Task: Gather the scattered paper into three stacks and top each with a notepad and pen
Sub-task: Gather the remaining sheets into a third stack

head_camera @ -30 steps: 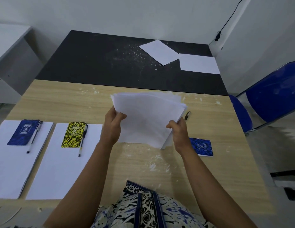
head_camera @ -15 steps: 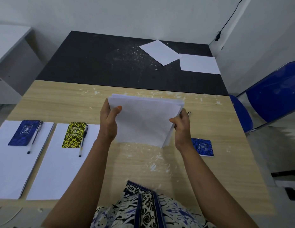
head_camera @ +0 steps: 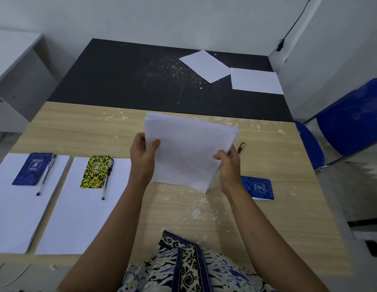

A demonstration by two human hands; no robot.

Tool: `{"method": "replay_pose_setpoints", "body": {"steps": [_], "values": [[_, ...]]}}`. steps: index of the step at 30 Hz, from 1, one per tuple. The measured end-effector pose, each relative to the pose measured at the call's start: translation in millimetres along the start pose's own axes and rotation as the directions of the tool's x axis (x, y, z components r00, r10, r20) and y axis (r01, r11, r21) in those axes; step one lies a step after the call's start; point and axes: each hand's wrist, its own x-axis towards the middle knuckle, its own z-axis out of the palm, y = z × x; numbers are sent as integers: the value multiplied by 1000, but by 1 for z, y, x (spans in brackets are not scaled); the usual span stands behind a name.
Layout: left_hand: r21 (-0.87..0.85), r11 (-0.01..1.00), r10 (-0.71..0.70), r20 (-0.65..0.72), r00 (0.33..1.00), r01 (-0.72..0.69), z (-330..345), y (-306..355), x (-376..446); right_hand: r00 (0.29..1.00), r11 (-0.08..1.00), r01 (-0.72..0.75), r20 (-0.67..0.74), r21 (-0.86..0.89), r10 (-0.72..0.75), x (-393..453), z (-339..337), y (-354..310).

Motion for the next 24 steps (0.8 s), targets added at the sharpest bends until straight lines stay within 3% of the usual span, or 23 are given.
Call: {"method": "replay_pose_setpoints", "body": {"steps": [4, 9, 16, 24], "values": [[-84, 996, 10, 13, 1000, -9, -3, 0, 0, 999, 1000, 24, -23, 1, -24, 4, 0, -2], [-52, 998, 46, 69, 997, -43, 1, -1, 0, 999, 999, 33, 22, -1, -33, 3, 6, -1], [95, 991, -105, 65, 992, 98, -5, -20, -2, 994, 995, -11, 104, -101, 21, -1, 5, 13], [104, 994, 28, 5, 1000, -28, 4, -11, -6, 997, 995, 70, 39, -69, -67, 3, 11, 10]]}}
